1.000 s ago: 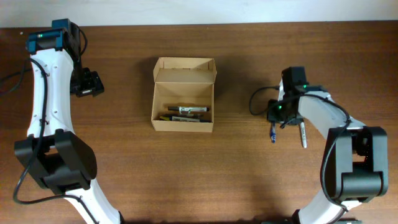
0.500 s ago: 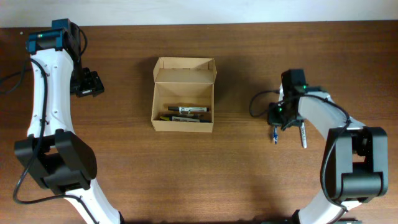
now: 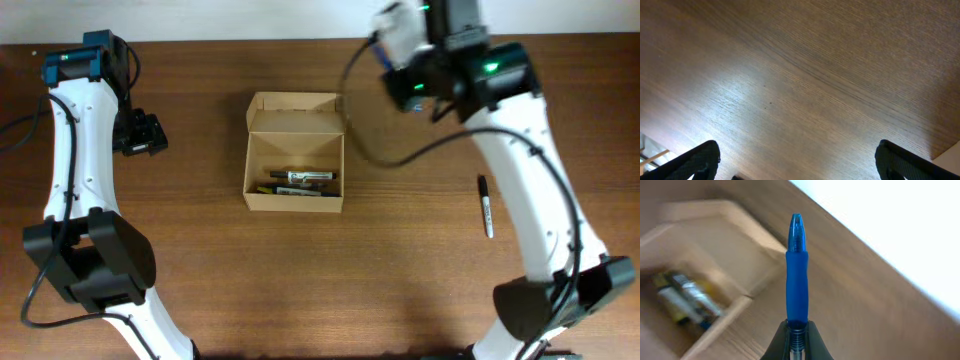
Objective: Pack container
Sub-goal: 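Lower the blue pen into the box and release it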
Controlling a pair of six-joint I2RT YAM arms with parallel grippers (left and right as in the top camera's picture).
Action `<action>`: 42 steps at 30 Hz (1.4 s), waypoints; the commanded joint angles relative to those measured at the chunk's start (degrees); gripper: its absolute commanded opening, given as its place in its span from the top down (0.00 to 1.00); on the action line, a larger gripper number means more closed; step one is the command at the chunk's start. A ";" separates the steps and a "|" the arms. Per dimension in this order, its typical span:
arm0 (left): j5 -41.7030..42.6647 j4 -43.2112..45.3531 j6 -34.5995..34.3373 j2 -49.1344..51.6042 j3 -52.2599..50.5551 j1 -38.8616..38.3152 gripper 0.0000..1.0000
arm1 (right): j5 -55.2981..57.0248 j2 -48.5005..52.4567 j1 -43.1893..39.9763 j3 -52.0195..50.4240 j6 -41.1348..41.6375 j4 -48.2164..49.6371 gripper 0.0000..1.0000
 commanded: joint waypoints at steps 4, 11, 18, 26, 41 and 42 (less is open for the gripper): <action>-0.20 0.00 0.46 0.48 -0.17 0.35 0.00 | -3.28 4.66 11.47 0.22 -19.43 -0.76 0.96; -0.20 0.00 0.46 0.48 -0.17 0.35 0.00 | -3.54 14.84 16.98 0.22 -19.80 -1.44 0.96; -0.20 0.00 0.46 0.48 -0.17 0.35 0.00 | -3.50 24.22 18.69 0.22 -19.78 -2.25 0.96; -0.20 0.00 0.46 0.48 -0.17 0.35 0.00 | -4.35 30.95 18.21 0.04 -18.67 -3.15 0.96; -0.20 0.00 0.46 0.48 -0.17 0.35 0.00 | 0.28 24.59 18.05 17.66 -1.49 -10.54 0.40; -0.20 0.00 0.46 0.48 -0.17 0.35 0.00 | 0.28 23.71 18.01 19.96 -0.33 -11.39 0.38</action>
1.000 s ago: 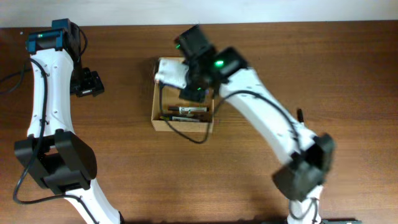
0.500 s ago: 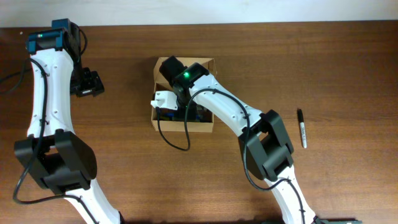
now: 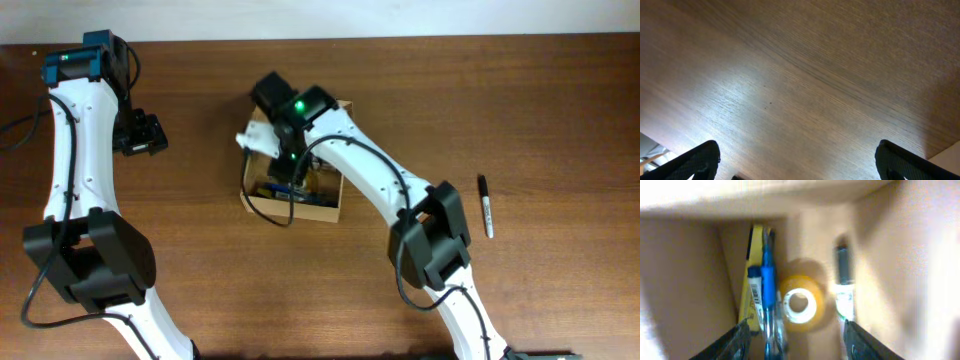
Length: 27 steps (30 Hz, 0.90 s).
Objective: Pack container
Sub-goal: 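Lower the blue pen into the box and release it, then move both grippers to the box lid flaps on each side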
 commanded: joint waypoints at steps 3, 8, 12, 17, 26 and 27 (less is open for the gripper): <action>-0.17 -0.02 0.46 0.48 -0.17 0.35 0.00 | 2.03 -8.20 -0.79 11.74 9.70 -2.62 0.34; 8.26 2.38 -0.20 0.48 -0.17 0.35 0.00 | 3.85 -9.77 -6.27 17.38 21.73 -4.98 0.28; 14.91 6.40 -0.11 0.52 -0.17 0.35 0.02 | -1.77 -9.79 -14.01 17.25 28.24 -6.75 0.29; 29.40 13.84 4.57 0.79 -0.17 0.35 0.83 | -11.96 -8.74 -25.16 16.17 34.32 -7.26 0.87; 37.92 18.29 4.57 6.69 -0.17 0.33 0.98 | -16.15 -4.66 -34.27 4.72 37.42 -7.72 0.96; 39.50 18.16 4.61 8.98 -0.17 0.28 0.98 | -16.20 -4.26 -34.05 0.22 37.42 -6.21 0.96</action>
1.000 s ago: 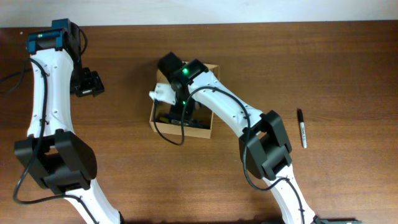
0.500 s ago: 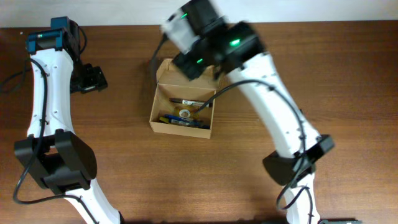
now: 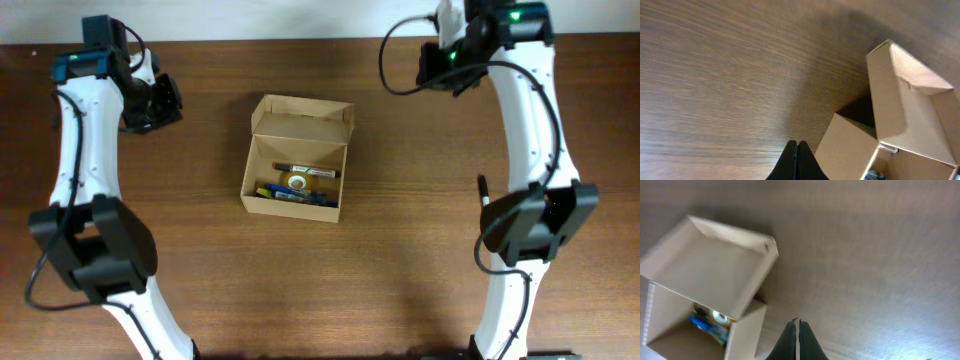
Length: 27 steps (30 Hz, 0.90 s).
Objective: Pack container
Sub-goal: 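Move both grippers to the box lid flaps on each side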
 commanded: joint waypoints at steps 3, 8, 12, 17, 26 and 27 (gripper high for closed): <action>8.07 -0.09 2.82 7.85 -0.17 -0.09 0.99 | -4.39 2.29 2.05 -14.21 1.36 5.86 0.96; 8.02 0.13 3.04 10.36 -0.17 -1.62 0.98 | -6.08 2.29 4.61 -23.54 2.45 14.08 0.96; 8.07 1.05 2.97 10.58 -0.17 -3.45 0.99 | -6.88 2.40 7.17 -29.16 6.19 22.60 0.96; 8.00 2.78 2.75 10.58 -0.17 -6.19 0.98 | -10.49 3.63 8.83 -32.13 8.35 29.55 0.96; 8.04 7.50 0.37 10.58 -0.17 -6.99 0.96 | -13.07 6.84 9.11 -32.11 11.45 35.89 0.96; 9.46 9.55 -0.39 10.71 -0.17 -6.62 0.95 | -13.07 6.91 9.11 -32.11 11.45 36.50 0.96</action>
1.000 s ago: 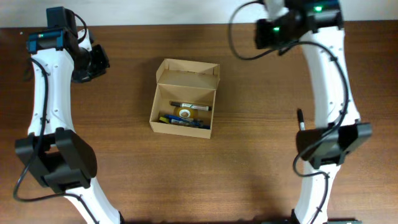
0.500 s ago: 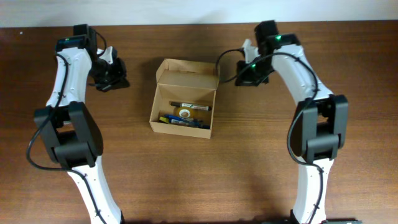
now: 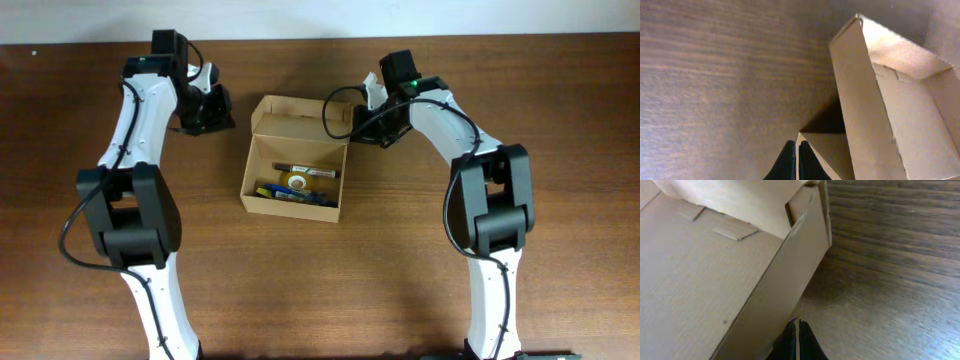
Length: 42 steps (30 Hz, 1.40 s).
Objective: Pack container
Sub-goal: 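Move both grippers to the box lid flaps on each side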
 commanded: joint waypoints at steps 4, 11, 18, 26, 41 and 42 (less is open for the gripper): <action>11.04 5.92 -2.34 2.23 -0.07 2.43 0.95 | -1.66 0.90 0.00 -0.44 1.09 2.16 0.96; 22.01 6.38 -3.63 9.51 -0.04 4.00 0.98 | -1.68 0.90 0.00 -0.44 1.09 2.34 0.96; 25.97 7.78 -3.61 13.44 -0.07 4.00 0.99 | -1.68 0.90 0.00 -0.44 1.09 2.58 0.96; 32.15 12.00 -3.63 14.29 -0.04 4.04 0.98 | -4.55 0.90 0.00 -0.44 1.07 5.70 0.96; 37.18 15.74 -4.17 18.27 -0.04 4.26 0.98 | -4.50 2.49 0.07 -0.46 1.14 8.59 0.96; 37.57 16.33 -4.26 18.27 -0.04 4.26 0.99 | -4.50 2.95 0.07 -0.46 1.55 8.74 0.96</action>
